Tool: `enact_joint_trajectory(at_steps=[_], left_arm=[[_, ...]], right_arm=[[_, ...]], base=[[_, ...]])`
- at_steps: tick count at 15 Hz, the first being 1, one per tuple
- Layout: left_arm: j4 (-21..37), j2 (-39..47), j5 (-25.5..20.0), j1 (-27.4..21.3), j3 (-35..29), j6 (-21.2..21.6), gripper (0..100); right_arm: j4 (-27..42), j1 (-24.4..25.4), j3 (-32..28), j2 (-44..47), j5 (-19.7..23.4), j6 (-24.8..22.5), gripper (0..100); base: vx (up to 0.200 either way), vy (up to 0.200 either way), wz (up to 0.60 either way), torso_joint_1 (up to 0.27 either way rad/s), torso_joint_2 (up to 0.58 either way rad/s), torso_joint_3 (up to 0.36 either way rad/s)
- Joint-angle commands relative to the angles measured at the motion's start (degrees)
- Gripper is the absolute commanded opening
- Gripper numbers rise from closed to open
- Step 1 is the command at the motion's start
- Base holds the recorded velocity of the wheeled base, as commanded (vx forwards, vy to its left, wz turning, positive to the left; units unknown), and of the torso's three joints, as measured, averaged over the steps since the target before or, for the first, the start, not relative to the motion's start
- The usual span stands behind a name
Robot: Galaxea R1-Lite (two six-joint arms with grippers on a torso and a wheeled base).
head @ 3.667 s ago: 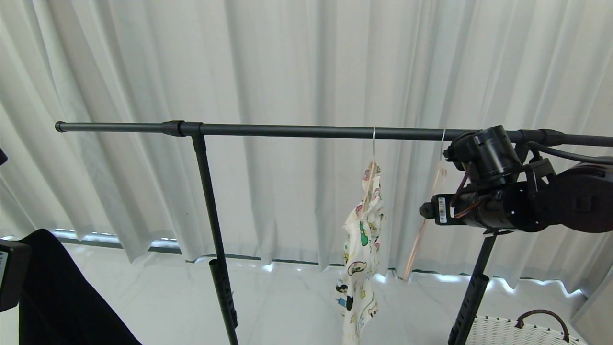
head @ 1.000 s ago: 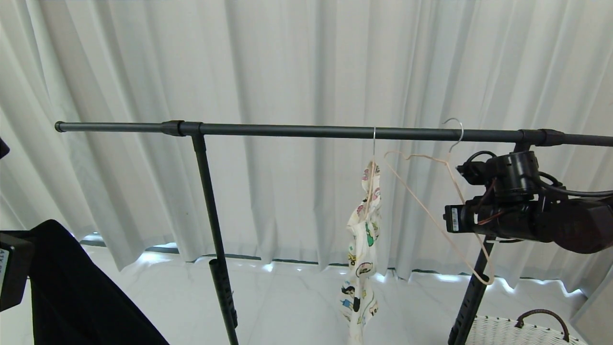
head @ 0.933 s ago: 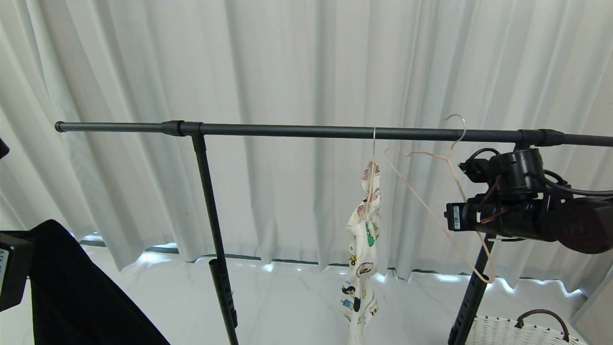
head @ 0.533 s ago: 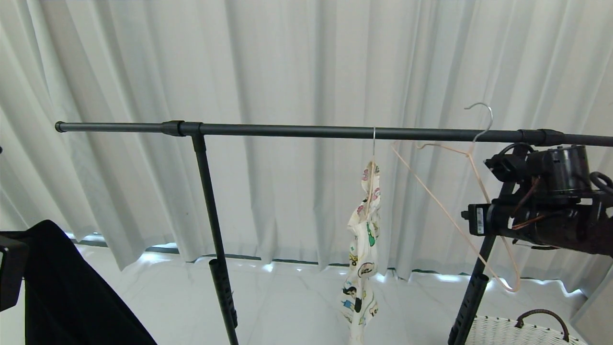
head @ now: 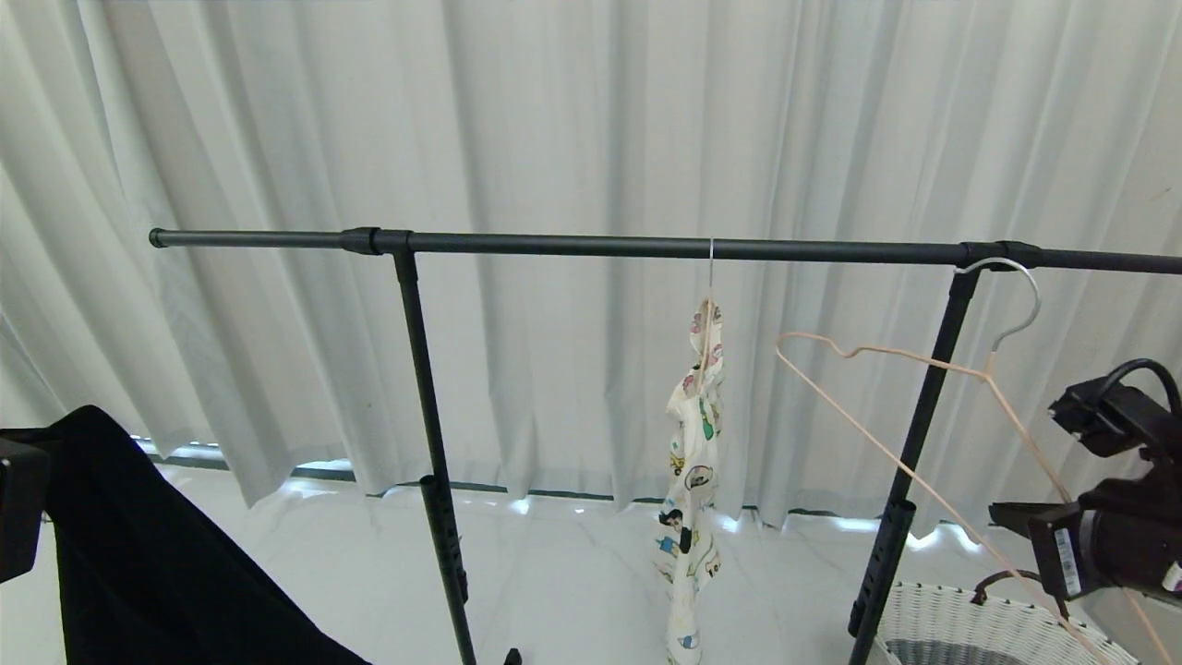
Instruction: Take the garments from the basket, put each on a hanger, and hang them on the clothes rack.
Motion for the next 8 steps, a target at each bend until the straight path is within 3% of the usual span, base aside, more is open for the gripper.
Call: enact_joint_trajectory(at_steps=[1,5,8], left_arm=[[0.00,-0.05,-0.03,-0.18,0.02,0.01,0],[0.00,-0.14,-0.03,-3.43,0.46,0.01,0],[-0.17,-0.14,-0.03,-4.49,1.95,0.01,0]], right_arm=[[2.29,0.73,0.63,-6.25,0.10,-1.06,0],[11.08,7.41,-0.25,-13.45,0.10,-1.67,0],[13.63,12.07,-0.78,-15.04,0.18,-1.67,0]], base=[[-0.200,0.000,0.00,-0.002,0.01,0.002],[-0.200,0.000,0.00,0.001,0.00,0.004],[-0.200,0.000,0.00,0.002,0.01,0.004]])
